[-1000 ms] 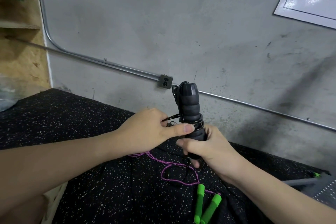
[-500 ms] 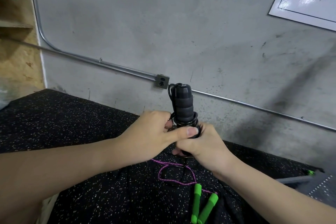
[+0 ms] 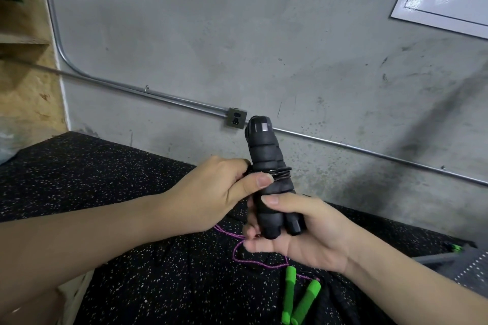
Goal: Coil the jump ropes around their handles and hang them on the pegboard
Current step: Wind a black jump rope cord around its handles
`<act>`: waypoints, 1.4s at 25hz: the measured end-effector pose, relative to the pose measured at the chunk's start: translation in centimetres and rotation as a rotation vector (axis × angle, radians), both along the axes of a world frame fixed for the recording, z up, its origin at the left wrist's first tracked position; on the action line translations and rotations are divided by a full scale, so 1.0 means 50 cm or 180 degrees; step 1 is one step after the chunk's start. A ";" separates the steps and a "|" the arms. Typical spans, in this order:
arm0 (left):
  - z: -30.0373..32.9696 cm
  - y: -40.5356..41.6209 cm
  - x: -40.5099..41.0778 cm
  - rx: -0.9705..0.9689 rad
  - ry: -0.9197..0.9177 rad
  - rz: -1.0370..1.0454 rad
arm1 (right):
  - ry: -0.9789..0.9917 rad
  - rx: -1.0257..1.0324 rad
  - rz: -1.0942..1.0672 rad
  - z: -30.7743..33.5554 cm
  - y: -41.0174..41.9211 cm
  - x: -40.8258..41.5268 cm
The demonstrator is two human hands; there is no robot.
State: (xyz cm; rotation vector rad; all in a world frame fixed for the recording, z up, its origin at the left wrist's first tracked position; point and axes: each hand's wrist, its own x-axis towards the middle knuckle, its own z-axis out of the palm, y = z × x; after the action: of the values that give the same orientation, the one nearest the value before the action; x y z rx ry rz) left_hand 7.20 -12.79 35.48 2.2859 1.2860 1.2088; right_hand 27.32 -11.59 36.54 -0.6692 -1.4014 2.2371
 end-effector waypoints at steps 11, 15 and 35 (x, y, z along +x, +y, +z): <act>0.002 0.015 -0.007 -0.0908 0.0413 0.0477 | -0.0485 0.1381 -0.0542 -0.007 0.017 0.013; 0.002 -0.003 0.015 -0.0671 0.0148 0.0447 | -0.0620 0.1937 -0.0961 -0.019 0.030 0.009; -0.008 -0.005 0.016 -0.0165 -0.0143 -0.0112 | -0.0053 0.0921 0.0131 -0.003 -0.014 0.002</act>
State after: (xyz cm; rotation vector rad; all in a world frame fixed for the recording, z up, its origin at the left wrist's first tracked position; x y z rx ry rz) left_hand 8.01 -13.06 35.08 2.2230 1.2417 1.1940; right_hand 27.43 -12.30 36.41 -0.5649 -1.7166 2.0050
